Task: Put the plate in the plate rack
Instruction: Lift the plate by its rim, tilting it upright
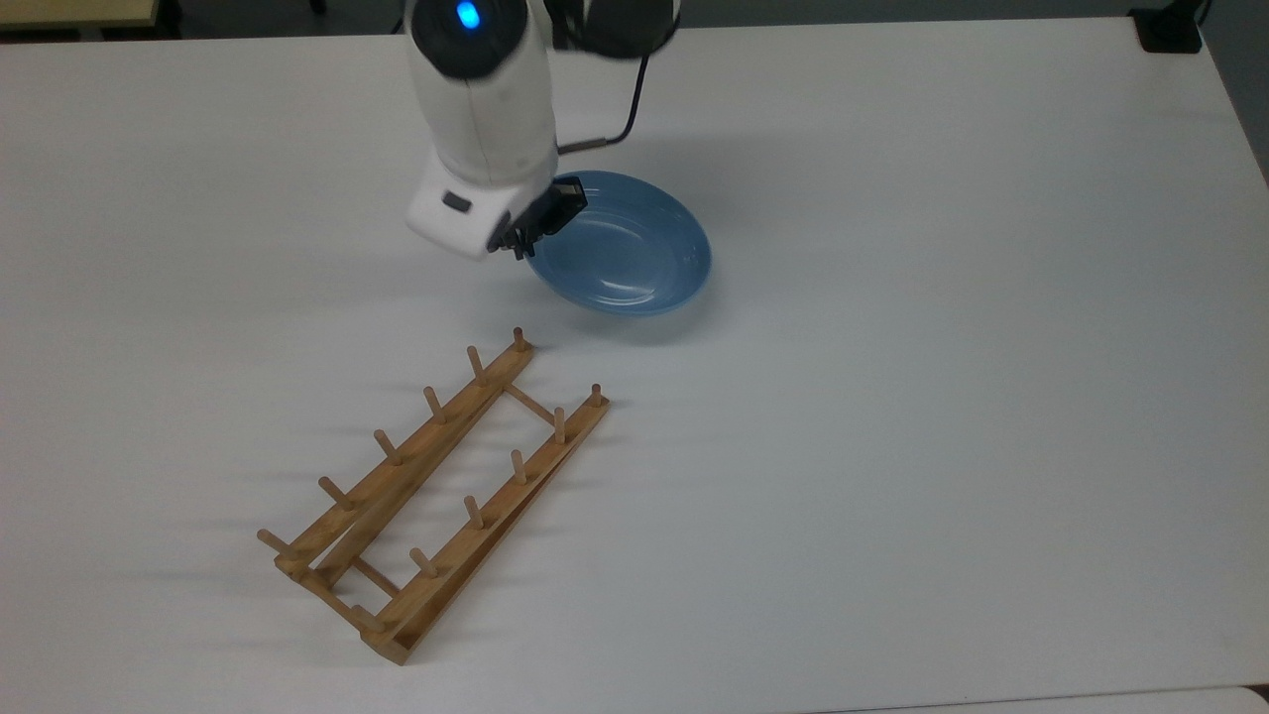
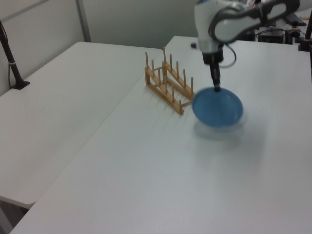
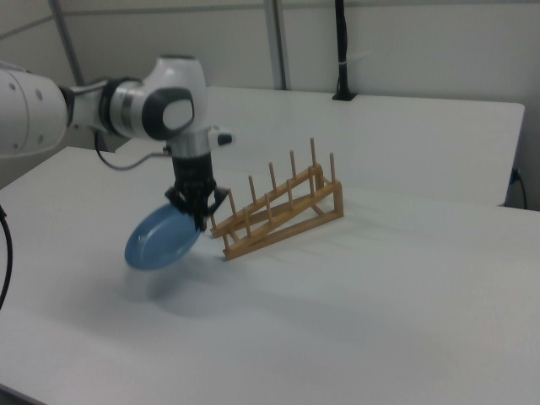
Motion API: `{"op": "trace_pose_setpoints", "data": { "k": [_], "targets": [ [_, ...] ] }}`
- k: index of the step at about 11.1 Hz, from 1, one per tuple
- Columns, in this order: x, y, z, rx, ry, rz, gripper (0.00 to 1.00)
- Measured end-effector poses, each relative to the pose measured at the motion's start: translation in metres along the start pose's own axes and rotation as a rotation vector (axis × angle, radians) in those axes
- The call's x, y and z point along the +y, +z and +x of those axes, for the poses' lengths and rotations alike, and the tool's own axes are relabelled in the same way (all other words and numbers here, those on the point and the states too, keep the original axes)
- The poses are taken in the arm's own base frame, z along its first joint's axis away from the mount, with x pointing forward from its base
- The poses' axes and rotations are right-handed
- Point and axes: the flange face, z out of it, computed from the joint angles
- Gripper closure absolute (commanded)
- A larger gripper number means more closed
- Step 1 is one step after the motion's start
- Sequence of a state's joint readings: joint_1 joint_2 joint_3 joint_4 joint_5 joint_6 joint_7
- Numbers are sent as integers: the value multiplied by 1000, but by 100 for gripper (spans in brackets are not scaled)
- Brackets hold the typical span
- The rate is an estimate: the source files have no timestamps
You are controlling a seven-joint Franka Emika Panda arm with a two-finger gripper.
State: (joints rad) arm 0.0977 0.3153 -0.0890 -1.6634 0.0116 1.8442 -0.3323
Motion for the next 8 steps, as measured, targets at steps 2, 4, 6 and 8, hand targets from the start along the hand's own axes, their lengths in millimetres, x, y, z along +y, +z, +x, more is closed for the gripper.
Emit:
{"op": "trace_pose_setpoints", "data": {
  "k": [2,4,6,8],
  "targets": [
    [10,-68,1,144,33,13,100],
    [13,-107,2,250,68,51,100],
    [27,-142,10,450,182,35,100],
    [51,-170,13,660,263,-29,100]
  ]
}}
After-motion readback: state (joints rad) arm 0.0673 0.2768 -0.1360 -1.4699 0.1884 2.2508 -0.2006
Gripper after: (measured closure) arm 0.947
